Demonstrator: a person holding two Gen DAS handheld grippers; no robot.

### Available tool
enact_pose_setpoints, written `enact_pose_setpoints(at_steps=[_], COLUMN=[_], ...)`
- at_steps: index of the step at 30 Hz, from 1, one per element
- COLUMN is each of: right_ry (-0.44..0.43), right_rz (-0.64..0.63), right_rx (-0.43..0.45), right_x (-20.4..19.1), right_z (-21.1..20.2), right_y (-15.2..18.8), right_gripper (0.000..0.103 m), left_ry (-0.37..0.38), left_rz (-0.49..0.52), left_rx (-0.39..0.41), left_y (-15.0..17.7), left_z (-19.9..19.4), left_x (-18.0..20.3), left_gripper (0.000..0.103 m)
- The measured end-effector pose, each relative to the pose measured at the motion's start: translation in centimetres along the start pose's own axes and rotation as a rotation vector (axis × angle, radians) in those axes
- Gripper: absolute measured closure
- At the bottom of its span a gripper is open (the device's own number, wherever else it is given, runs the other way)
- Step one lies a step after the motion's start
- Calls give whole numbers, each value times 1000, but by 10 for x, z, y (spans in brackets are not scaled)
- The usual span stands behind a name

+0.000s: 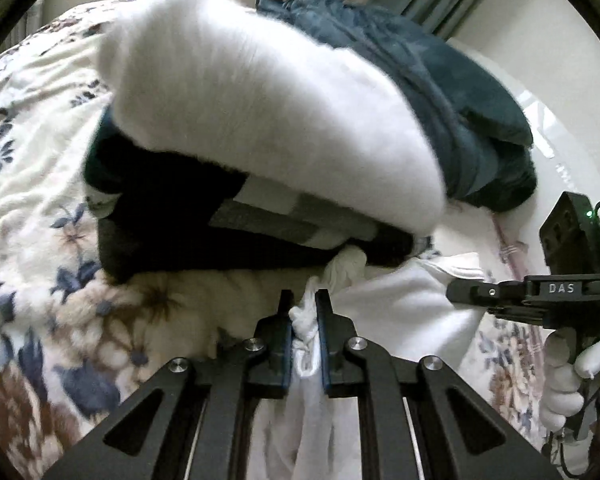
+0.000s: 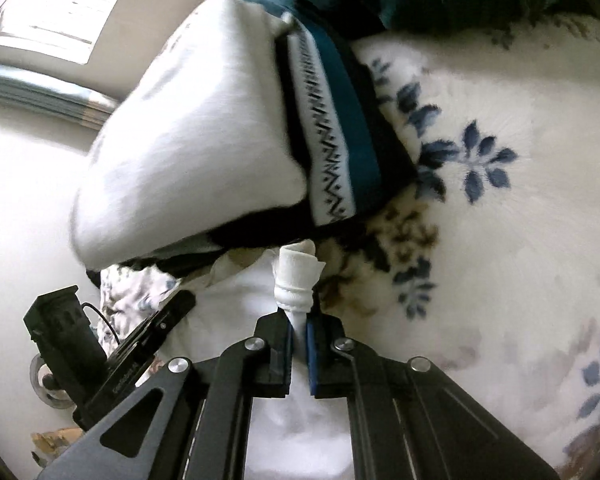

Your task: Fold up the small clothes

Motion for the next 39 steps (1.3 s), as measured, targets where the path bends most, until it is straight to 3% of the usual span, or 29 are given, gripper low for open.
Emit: enact_pose_setpoints(at_steps=[9, 13, 15, 17, 18, 19, 21, 23, 28, 32, 34, 35, 36, 37, 38, 39], right_ry=[-63, -82, -70, -38, -19, 32, 70, 80, 35, -2, 36, 45, 69, 82, 82, 102], right_rz=[-71, -82, -93, -99, -97, -90, -69, -10, 188, 364, 399, 409, 416, 418, 408, 387], right_rx=[58, 49, 10, -56, -91, -148, -205, -236, -181, -117, -112, -126, -145, -151, -148, -127], right_x=[-10, -3, 3, 17, 23, 37, 55, 76, 104, 117, 122, 123, 124, 124, 121, 118], right_z=[-62, -89, -96, -95, -93, -87, -84, -87, -97, -87, -73, -66, -57, -51, -50, -51], right_y=[53, 102, 137, 172, 185, 206, 229, 248, 248, 230, 226, 227, 229, 230, 233, 234], right_gripper=[98, 98, 97, 95, 89, 79, 67, 62, 53, 53, 53, 53, 53, 55, 61, 88], left_ry=[29, 78, 99, 95, 85, 81, 63, 45, 67, 77, 43, 26, 10, -4, -26, -35], left_rz=[21, -26, -74, -129, -154, -194, -269, -364, -523, -512, -492, -474, -442, -410, -376, -357], left_rx=[72, 15, -62, -130, -159, -189, -215, -230, -210, -272, -303, -287, -272, -266, -244, -222], left_y=[30, 73, 108, 140, 154, 170, 192, 205, 198, 187, 188, 187, 184, 183, 179, 177], left_z=[-70, -90, -101, -112, -117, -124, -136, -146, -131, -84, -64, -61, -61, -63, -69, -77], left_x=[55, 79, 80, 78, 77, 72, 60, 43, 26, 34, 38, 41, 45, 51, 56, 61], left_gripper=[95, 94, 90, 73, 56, 46, 46, 46, 46, 46, 49, 57, 90, 95, 95, 96])
Point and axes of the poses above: each gripper's, at about its wrist camera, not at the fingertips, and z roughly the way its jaws point, x to its right, y to its underside, the point moved 7 cm from there along z, roughly the way its jaws point, and after that the axes turned 10 degrees about z, right-handed, at the moved point
